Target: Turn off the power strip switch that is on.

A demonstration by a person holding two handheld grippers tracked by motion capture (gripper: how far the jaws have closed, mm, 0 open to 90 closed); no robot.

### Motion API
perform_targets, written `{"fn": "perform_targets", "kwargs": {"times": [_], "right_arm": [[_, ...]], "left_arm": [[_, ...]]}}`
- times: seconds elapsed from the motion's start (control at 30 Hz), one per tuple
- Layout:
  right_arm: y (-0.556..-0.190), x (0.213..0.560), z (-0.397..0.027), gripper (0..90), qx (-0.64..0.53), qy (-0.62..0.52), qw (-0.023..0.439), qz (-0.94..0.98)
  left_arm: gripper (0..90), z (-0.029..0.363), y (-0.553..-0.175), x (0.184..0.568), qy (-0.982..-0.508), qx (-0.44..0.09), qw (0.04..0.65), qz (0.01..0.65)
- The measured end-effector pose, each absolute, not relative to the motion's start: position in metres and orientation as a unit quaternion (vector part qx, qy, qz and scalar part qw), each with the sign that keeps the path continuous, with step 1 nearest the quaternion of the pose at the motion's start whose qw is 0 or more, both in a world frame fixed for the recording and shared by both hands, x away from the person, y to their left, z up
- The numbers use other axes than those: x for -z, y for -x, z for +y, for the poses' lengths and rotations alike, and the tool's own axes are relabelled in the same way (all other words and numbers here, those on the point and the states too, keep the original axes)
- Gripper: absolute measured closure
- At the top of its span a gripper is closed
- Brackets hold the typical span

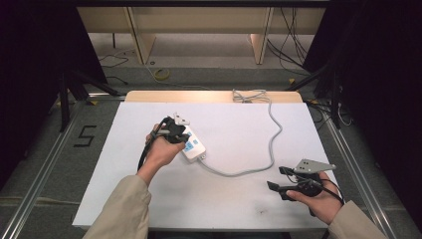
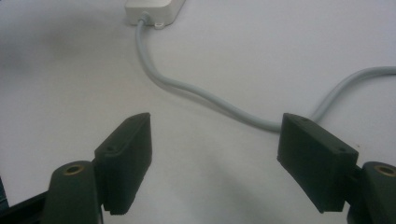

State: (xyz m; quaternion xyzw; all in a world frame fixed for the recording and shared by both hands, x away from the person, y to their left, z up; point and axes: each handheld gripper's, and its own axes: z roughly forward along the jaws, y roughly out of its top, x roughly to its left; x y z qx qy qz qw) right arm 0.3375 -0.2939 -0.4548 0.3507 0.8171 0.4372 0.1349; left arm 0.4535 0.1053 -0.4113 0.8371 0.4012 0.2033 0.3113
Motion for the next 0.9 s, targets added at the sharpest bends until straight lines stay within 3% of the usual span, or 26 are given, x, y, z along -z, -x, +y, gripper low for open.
{"fn": "perform_targets", "kwargs": {"times": [0.9], "right_arm": [[-0.338, 0.456, -0.294, 26.7, -0.437, -0.352, 0.134, 0.817]], "left_arm": [[90.0, 0.098, -0.468, 0.415, -0.841, -0.197, 0.302, 0.404]]}}
